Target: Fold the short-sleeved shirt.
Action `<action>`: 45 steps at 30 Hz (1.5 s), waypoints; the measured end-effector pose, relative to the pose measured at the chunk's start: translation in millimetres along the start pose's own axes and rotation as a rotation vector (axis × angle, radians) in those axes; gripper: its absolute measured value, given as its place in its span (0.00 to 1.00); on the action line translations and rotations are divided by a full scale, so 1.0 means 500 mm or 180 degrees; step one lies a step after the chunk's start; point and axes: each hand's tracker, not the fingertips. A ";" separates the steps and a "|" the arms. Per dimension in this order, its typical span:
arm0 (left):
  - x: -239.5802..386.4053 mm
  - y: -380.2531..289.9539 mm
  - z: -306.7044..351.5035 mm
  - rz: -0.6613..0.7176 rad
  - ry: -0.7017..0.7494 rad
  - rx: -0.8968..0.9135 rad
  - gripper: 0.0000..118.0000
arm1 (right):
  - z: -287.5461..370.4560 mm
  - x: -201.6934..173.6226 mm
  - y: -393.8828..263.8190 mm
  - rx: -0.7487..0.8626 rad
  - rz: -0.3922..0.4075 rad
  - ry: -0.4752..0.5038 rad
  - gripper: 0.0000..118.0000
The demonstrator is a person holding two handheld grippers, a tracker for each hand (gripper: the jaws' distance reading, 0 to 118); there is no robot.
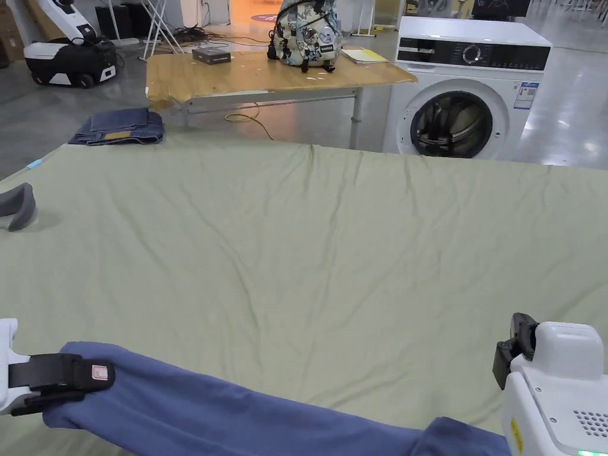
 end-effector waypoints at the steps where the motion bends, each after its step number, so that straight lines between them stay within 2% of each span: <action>1: 0.012 -0.004 -0.004 -0.0031 0.0003 -0.0029 0.04 | 0.000 -0.001 0.000 -0.0005 -0.0002 0.0003 0.00; 6: 0.061 -0.007 -0.051 -0.0052 -0.0528 -0.0205 0.04 | 0.002 -0.002 0.000 -0.0010 0.0029 0.0022 0.00; 10: 0.157 -0.035 -0.106 -0.0148 -0.0630 -0.0353 0.04 | 0.005 0.004 -0.001 -0.0017 0.0031 0.0000 0.00; 13: 0.185 -0.050 -0.173 -0.0263 -0.0658 -0.0539 0.04 | 0.007 0.012 -0.003 -0.0031 0.0022 -0.0026 0.00; 23: 0.299 -0.181 -0.405 -0.0817 0.0163 -0.1242 0.04 | 0.013 0.038 -0.023 -0.0139 -0.0014 -0.0109 0.00; 31: 0.327 -0.225 -0.480 -0.0933 0.0475 -0.1362 0.05 | 0.019 0.048 -0.030 -0.0134 -0.0047 -0.0157 0.00; 32: 0.324 -0.219 -0.476 -0.0910 0.0463 -0.1369 0.08 | 0.019 0.048 -0.030 -0.0138 -0.0048 -0.0156 0.00; 35: 0.328 -0.206 -0.456 -0.0729 0.0198 -0.1372 0.33 | 0.019 0.049 -0.031 -0.0140 -0.0043 -0.0155 0.00; 36: 0.315 -0.189 -0.463 -0.0701 0.0142 -0.1360 0.37 | 0.019 0.050 -0.031 -0.0144 -0.0037 -0.0151 0.00; 42: 0.327 -0.144 -0.386 -0.0672 -0.0117 -0.1229 0.37 | 0.022 0.056 -0.038 -0.0159 -0.0057 -0.0158 0.00; 44: 0.343 -0.144 -0.356 -0.0776 -0.0118 -0.1116 0.27 | 0.022 0.059 -0.041 -0.0166 -0.0067 -0.0167 0.00; 45: 0.341 -0.141 -0.350 -0.0817 -0.0087 -0.1055 0.13 | 0.022 0.060 -0.043 -0.0173 -0.0079 -0.0168 0.00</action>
